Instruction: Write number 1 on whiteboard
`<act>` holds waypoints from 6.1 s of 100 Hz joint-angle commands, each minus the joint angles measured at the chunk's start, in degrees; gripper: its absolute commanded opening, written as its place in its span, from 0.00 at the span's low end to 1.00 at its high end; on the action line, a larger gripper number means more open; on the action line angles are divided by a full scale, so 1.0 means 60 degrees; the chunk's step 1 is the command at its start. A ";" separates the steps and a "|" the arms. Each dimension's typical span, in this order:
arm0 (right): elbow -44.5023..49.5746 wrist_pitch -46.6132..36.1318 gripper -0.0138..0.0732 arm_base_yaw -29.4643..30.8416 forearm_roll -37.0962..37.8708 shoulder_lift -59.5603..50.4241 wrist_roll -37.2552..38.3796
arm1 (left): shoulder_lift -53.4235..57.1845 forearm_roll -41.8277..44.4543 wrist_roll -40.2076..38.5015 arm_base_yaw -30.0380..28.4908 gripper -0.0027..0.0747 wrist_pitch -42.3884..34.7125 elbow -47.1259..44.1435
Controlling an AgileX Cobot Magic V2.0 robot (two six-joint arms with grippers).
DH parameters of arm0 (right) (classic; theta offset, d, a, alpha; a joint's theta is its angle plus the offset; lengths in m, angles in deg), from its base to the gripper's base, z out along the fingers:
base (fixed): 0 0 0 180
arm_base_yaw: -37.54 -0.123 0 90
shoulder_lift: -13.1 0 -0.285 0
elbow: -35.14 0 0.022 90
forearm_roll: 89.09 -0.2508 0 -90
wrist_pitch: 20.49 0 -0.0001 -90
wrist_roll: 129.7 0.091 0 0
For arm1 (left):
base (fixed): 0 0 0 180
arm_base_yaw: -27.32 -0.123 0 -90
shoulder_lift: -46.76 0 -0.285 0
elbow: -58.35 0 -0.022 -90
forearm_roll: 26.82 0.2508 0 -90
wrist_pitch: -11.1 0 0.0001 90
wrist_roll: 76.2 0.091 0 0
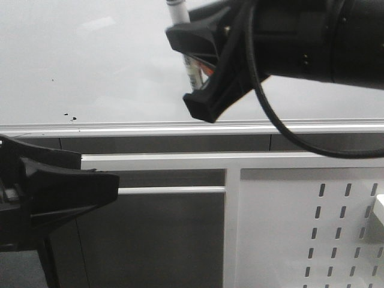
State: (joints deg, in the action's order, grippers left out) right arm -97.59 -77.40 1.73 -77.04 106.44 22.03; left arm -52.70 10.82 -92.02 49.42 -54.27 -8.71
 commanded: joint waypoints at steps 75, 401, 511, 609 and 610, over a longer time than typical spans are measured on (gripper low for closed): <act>-0.0646 -0.1678 0.08 0.0107 0.0616 0.0094 -0.2241 | 0.0285 -0.0452 -0.0059 -0.0028 0.79 -0.1997 -0.0110; -0.0113 -0.3104 0.08 0.0597 0.0230 0.1328 -0.2771 | 0.0285 -0.0672 -0.0059 -0.0028 0.71 -0.1997 -0.0504; 0.1172 0.0482 0.08 -0.4778 -0.5637 -0.2607 0.0115 | 0.0430 0.0429 -0.0059 -0.0028 0.71 -0.2014 -0.0248; -0.0048 0.3165 0.08 -0.4191 -0.5685 -0.3299 0.0673 | 0.2065 0.2357 -0.1550 -0.0028 0.71 -0.2002 0.0598; -0.0048 0.3167 0.08 -0.4174 -0.5685 -0.3299 0.0673 | 0.2065 0.2362 -0.1550 -0.0028 0.71 -0.2002 0.0598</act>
State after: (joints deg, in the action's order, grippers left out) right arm -96.02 -55.62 -24.01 -112.25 88.01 26.59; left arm -41.86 24.93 -100.27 49.42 -54.27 -6.34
